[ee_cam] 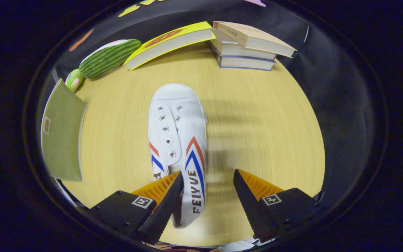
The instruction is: Open the storage box then place both shoes into the box .Put the left shoe in first, then the right shoe, with the right side of both shoes facing outward in a uniform manner.
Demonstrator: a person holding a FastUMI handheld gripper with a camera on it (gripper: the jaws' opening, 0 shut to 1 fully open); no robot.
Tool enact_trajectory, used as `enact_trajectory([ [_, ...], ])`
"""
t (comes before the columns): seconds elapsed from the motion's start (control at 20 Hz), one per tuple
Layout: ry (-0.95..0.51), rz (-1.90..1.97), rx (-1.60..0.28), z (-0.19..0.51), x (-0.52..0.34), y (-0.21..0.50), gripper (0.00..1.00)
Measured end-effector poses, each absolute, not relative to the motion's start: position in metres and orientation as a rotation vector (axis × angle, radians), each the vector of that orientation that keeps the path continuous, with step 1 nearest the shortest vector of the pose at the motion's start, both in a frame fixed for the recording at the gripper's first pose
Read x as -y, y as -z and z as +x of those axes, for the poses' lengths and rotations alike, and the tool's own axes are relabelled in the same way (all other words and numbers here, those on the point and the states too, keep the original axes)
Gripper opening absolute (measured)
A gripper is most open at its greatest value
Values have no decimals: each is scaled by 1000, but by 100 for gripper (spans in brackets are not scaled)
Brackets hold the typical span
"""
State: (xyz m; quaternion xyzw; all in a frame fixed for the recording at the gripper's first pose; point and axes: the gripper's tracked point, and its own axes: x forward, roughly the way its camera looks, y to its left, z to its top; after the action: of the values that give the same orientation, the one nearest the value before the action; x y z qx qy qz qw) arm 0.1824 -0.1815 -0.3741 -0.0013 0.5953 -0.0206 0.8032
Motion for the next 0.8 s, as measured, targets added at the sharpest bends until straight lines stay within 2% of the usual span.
enact_trajectory([
  [0.1,-12,40,-1279,184,179,375,98],
  [0.55,13,86,-1350,186,176,377,97],
  [0.6,-58,151,-1346,185,157,380,96],
  [0.75,-11,121,-1295,188,161,377,46],
  [0.8,-18,104,-1269,187,161,375,43],
])
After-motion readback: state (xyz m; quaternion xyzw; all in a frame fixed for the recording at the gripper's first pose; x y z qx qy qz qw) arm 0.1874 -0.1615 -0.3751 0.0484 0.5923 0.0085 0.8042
